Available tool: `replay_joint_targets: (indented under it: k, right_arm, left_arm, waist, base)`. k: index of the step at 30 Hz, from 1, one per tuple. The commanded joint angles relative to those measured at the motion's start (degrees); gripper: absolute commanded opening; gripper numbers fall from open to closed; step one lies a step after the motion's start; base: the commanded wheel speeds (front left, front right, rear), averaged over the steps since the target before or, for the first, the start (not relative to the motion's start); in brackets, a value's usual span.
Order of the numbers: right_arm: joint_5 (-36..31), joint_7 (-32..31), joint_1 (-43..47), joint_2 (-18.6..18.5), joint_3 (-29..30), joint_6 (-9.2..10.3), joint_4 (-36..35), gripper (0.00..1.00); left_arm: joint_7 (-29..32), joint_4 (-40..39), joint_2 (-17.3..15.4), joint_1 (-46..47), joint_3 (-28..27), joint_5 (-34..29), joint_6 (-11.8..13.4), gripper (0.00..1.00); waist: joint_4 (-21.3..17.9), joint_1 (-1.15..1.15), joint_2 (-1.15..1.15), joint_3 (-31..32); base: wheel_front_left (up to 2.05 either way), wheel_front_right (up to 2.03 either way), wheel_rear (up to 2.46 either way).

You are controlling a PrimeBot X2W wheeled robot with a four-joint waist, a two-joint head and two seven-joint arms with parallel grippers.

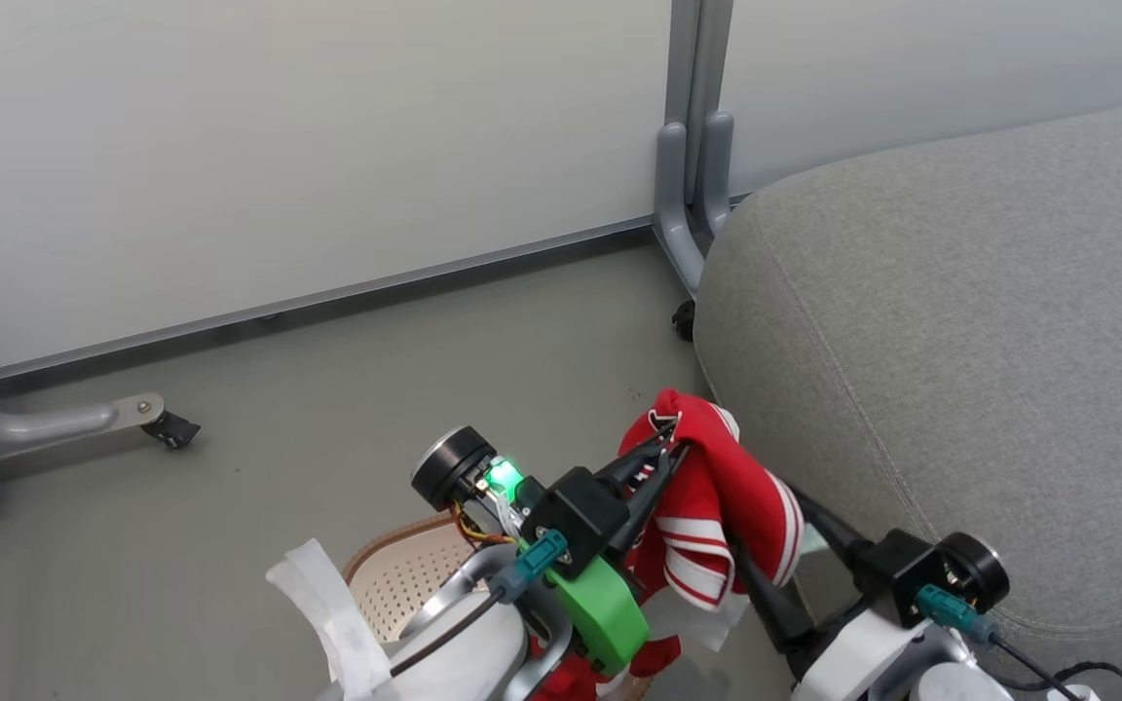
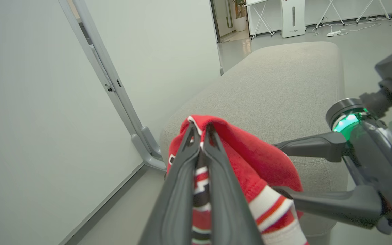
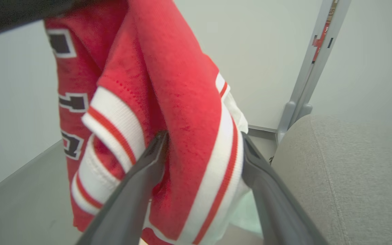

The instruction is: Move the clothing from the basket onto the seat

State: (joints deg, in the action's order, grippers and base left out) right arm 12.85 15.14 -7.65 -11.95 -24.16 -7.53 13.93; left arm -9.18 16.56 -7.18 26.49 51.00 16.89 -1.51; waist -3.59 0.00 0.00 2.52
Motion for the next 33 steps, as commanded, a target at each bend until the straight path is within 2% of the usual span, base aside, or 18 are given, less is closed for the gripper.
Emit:
replay_joint_targets:
  k: [1,5,10,11,12,13,27,28,29,33]
  right_arm:
    - [1.51,0.02,-0.02,-0.58,-1.42,0.08,1.05,1.0]
    - [6.41,0.01,-0.97,-2.09,-5.99,0.08,2.65,1.0]
    - [7.97,0.01,-1.36,-2.17,-7.08,0.08,1.36,1.0]
    - [7.99,0.01,-1.36,-2.18,-7.17,0.08,0.95,0.86]
    - [7.87,0.01,-1.33,-2.28,-7.41,0.08,0.58,0.35]
    - [7.8,0.01,-1.22,-2.42,-7.86,0.08,0.49,0.0]
    - [9.91,0.01,0.48,-2.5,-8.21,0.08,-1.03,0.0]
    - [9.93,0.01,0.61,-2.45,-8.19,0.08,-1.15,0.0]
    - [9.99,0.01,0.77,-2.45,-8.16,0.08,-1.2,0.0]
    - [10.31,0.01,1.13,-2.59,-7.93,0.08,-1.45,0.0]
  left_arm:
    - [0.01,-0.71,0.13,-0.55,0.09,-0.13,-0.22,0.0]
    - [0.56,-2.26,-0.23,-1.34,0.74,0.51,-0.4,0.0]
    - [1.19,-3.02,-0.78,-1.53,1.32,0.7,-0.47,0.0]
    - [1.33,-3.12,-0.88,-1.6,1.38,0.8,-0.45,0.0]
    - [1.34,-3.19,-0.97,-1.7,1.47,0.88,-0.41,0.0]
    - [1.4,-3.22,-1.03,-1.77,1.53,0.94,-0.4,0.0]
    - [2.12,-2.45,-2.14,-1.85,2.08,1.14,0.59,0.0]
    - [2.27,-2.28,-2.28,-1.86,2.25,0.93,0.72,0.46]
    - [2.28,-2.27,-2.26,-2.03,2.11,1.0,0.99,1.0]
    - [2.59,-1.81,-2.72,-2.32,2.53,0.83,1.4,1.0]
  waist:
    - [0.43,0.0,0.0,-0.06]
    - [0.99,0.0,0.0,-0.21]
    - [1.12,0.0,0.0,-0.4]
    - [1.12,0.0,0.0,-0.43]
    - [1.13,0.0,0.0,-0.45]
    - [1.15,0.0,0.0,-0.46]
    - [0.66,0.0,0.0,-0.31]
    - [0.59,0.0,0.0,-0.29]
    - [0.56,0.0,0.0,-0.25]
    - [0.5,0.0,0.0,-0.09]
  base:
    - [0.0,0.0,0.0]
    - [0.0,0.0,0.0]
    - [0.0,0.0,0.0]
    - [0.0,0.0,0.0]
    - [0.0,0.0,0.0]
    - [0.0,0.0,0.0]
    - [0.0,0.0,0.0]
    - [0.0,0.0,0.0]
    - [0.0,0.0,0.0]
    - [0.0,0.0,0.0]
